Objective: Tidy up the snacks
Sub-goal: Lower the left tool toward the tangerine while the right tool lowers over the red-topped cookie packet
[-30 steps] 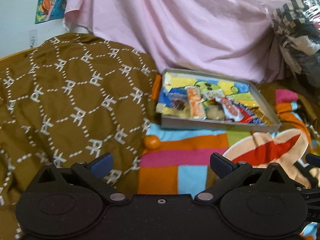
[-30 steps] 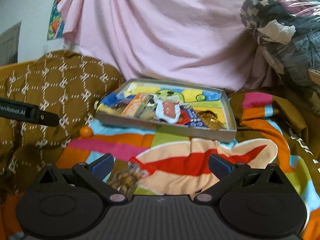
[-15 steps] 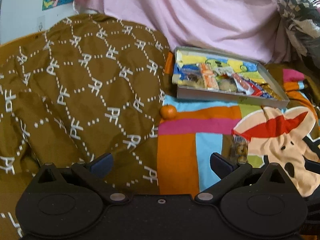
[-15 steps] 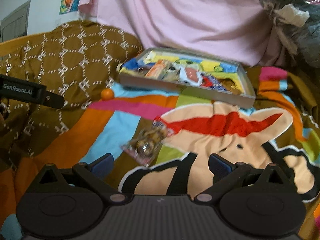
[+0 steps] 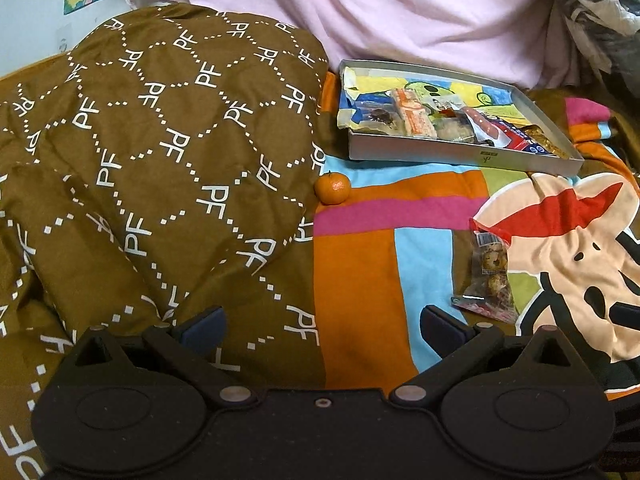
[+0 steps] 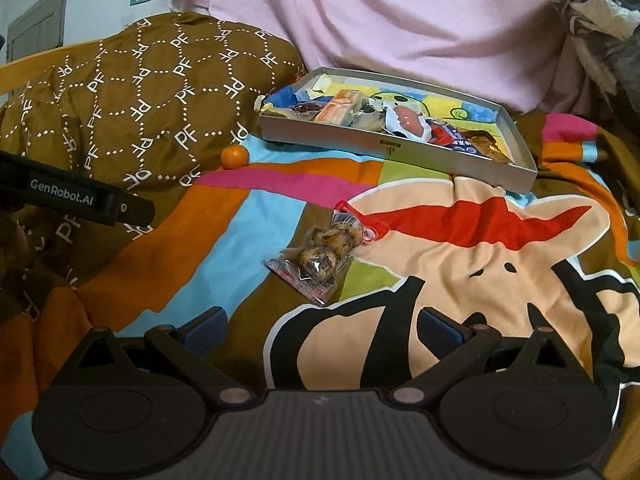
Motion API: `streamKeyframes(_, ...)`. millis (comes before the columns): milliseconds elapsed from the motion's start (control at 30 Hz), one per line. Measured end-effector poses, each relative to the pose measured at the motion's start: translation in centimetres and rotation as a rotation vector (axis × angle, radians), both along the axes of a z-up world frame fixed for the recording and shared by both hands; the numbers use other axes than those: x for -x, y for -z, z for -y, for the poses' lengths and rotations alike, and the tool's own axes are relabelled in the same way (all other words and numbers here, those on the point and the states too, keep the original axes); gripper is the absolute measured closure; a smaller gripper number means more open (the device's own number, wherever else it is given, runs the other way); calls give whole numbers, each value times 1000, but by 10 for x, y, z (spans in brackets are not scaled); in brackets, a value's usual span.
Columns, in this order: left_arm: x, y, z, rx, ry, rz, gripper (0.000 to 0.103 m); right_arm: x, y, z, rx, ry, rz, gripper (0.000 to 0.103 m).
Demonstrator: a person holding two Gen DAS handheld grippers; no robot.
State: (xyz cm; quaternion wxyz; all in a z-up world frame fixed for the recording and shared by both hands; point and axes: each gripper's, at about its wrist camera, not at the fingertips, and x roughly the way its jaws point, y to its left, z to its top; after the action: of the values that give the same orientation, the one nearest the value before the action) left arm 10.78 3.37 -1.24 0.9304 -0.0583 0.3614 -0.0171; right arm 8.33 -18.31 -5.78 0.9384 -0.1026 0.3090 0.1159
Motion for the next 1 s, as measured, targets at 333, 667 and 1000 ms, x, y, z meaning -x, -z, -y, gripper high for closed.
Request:
streamKeyframes(333, -13, 6, -4, 8, -4, 14, 1, -5, 8, -5, -22, -5, 9, 0)
streamKeyframes(667, -31, 14, -10, 40, -2, 12, 1, -35, 18, -12, -46, -12, -36, 0)
streamKeyframes(1000, -47, 18, -15, 80, 17, 13, 1, -79, 22, -11, -110, 46, -79, 0)
